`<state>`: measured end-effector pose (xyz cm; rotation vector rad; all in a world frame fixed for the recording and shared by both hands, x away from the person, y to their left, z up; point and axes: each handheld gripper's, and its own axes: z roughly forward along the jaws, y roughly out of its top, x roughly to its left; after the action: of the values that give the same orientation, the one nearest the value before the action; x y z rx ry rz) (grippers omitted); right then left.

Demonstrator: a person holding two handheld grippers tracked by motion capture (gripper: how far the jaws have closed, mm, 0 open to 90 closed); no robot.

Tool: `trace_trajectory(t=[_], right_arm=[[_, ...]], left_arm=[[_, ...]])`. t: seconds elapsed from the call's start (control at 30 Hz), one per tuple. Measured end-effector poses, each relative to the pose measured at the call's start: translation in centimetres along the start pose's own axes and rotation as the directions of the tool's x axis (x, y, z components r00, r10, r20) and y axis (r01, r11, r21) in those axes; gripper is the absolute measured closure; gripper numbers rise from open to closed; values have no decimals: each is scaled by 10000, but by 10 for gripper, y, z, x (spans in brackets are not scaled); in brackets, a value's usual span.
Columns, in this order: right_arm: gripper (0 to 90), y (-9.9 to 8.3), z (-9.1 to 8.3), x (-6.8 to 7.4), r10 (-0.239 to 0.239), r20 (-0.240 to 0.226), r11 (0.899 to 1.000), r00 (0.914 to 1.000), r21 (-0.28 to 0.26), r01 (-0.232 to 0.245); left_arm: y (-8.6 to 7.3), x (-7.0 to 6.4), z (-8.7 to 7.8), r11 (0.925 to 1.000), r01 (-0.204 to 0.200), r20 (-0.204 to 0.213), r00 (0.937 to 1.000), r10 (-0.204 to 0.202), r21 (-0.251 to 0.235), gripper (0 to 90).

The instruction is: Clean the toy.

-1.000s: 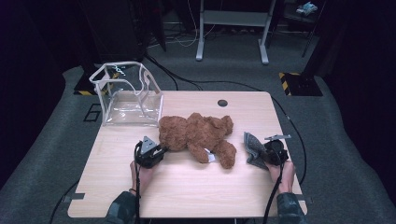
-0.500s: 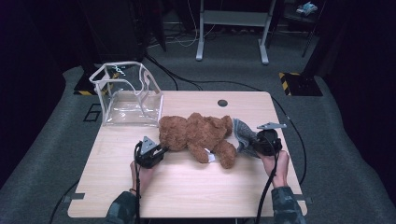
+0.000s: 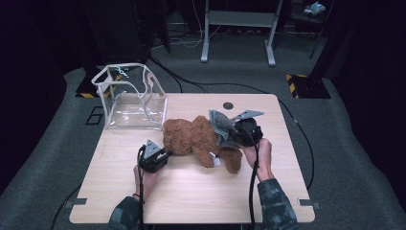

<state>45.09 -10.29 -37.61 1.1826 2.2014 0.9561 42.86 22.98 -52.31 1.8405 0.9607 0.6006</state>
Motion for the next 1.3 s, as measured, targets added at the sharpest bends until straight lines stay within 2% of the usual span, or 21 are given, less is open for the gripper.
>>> trace_trajectory(t=[0.03,0.13,0.17,0.23,0.27,0.3,0.43,0.57,0.73,0.77,0.8,0.83,0.87,0.9,0.97,1.0,1.07,1.1,1.13,1.2,1.3], right_arm=[[772,9,4,9,-143,-108,9999,9998,-41,142],[771,16,13,15,-148,-160,9999,9998,-12,148],[770,20,24,20,-231,-155,9994,9996,270,235],[771,20,35,22,-273,-135,9986,9995,439,279],[771,20,35,22,-273,-135,9986,9995,439,279],[771,18,45,22,-108,-89,9980,9999,630,114],[771,16,52,20,28,-100,9973,9999,728,-21],[771,17,50,22,21,-83,9973,10000,740,-15],[771,24,46,29,-23,-290,9990,9996,452,36],[772,28,46,34,6,-546,9996,9985,292,10],[772,28,46,34,6,-546,9996,9985,292,10],[772,32,48,43,-157,-636,9996,9979,236,172],[772,32,48,43,-157,-636,9996,9979,236,172],[772,37,53,52,-475,-821,9985,9955,249,497],[772,41,59,59,-695,-966,9970,9929,279,725],[772,41,59,59,-695,-966,9970,9929,279,725],[772,47,67,71,-684,-1170,9968,9908,330,727],[772,49,69,75,-863,-1215,9952,9888,352,912],[772,49,69,75,-863,-1215,9952,9888,352,912],[771,53,75,85,-771,-1320,9954,9883,467,839],[770,51,85,91,-417,-1450,9968,9886,610,509]], left_arm=[[0,0,0,10000,15,-7,10000,-15,-11,747],[0,0,0,10000,16,-5,10000,-16,-18,747],[0,0,0,10000,15,8,10000,-15,-17,747],[0,0,0,10000,7,-1,10000,-7,-20,747],[0,0,0,10000,9,31,10000,-9,-7,747],[0,0,0,10000,13,16,10000,-13,-25,746],[0,0,0,10000,-8,54,10000,8,-55,746],[0,0,-1,10000,1,44,10000,-1,-53,746],[0,0,-1,10000,6,46,10000,-6,-58,746],[0,0,-1,10000,23,44,10000,-23,-61,747],[0,0,-1,10000,23,44,10000,-23,-61,747],[0,0,-1,10000,26,51,10000,-26,-72,747],[0,0,-1,10000,26,51,10000,-26,-72,746],[0,0,-1,10000,7,60,10000,-6,-73,747],[0,0,-1,10000,27,69,10000,-26,-86,746],[0,0,-1,10000,27,69,10000,-26,-86,747],[0,0,-1,10000,-36,77,10000,37,-63,747],[0,0,-1,10000,-36,77,10000,37,-63,747],[0,0,-1,10000,-10,81,10000,11,-87,747],[0,0,-1,9998,63,129,9999,-60,-168,746],[0,1,-1,9998,51,142,9999,-48,-199,747]])
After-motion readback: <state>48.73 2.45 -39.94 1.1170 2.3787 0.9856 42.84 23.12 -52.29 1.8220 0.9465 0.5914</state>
